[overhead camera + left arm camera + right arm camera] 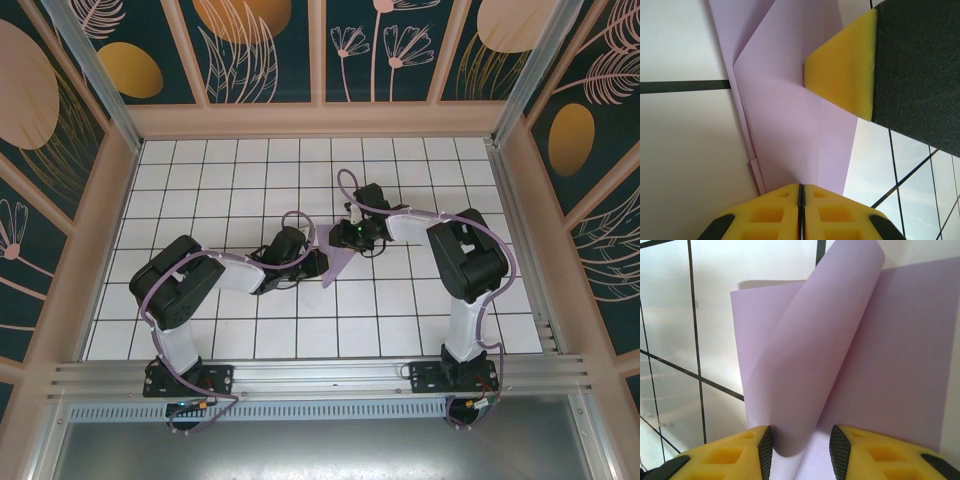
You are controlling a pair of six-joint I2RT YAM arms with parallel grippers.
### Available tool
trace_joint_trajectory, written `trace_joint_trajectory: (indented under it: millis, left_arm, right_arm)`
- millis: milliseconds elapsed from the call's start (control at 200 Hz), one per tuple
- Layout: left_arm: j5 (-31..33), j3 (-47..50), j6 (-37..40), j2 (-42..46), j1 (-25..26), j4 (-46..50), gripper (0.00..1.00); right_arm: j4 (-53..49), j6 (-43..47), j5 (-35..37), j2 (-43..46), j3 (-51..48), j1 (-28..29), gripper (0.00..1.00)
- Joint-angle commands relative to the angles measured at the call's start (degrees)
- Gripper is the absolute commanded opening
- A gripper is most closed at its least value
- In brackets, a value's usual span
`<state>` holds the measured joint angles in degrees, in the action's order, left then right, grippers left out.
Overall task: Fold a paper plane with a square sheet of paper (pick it up from the middle)
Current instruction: Fourth fold the wing at the center of the table.
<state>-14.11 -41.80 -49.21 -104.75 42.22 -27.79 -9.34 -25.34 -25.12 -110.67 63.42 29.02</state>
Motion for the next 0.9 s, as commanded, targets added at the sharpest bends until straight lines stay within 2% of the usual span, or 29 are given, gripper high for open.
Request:
trace_joint_trajectory:
  millis: [0,470,896]
  left_arm:
    - [0.66,-0.50,-0.69,-0.63,-0.12,1.68,0.12]
    - [-0.52,-0.21,-1.07,4.44,-0.17,0.37,0.16]
    - [-3.70,0.40,-2.55,1.97,-0.13,-1.21,0.16]
  right_arm:
    - [-4.28,1.57,3.47,-5.79,-3.68,0.69,0.40]
    - [-9.15,2.46,11.78,-9.97,-2.17,1.96,0.38]
    - [-10.06,2.30,12.82,-11.09,-1.45,2.01,0.39]
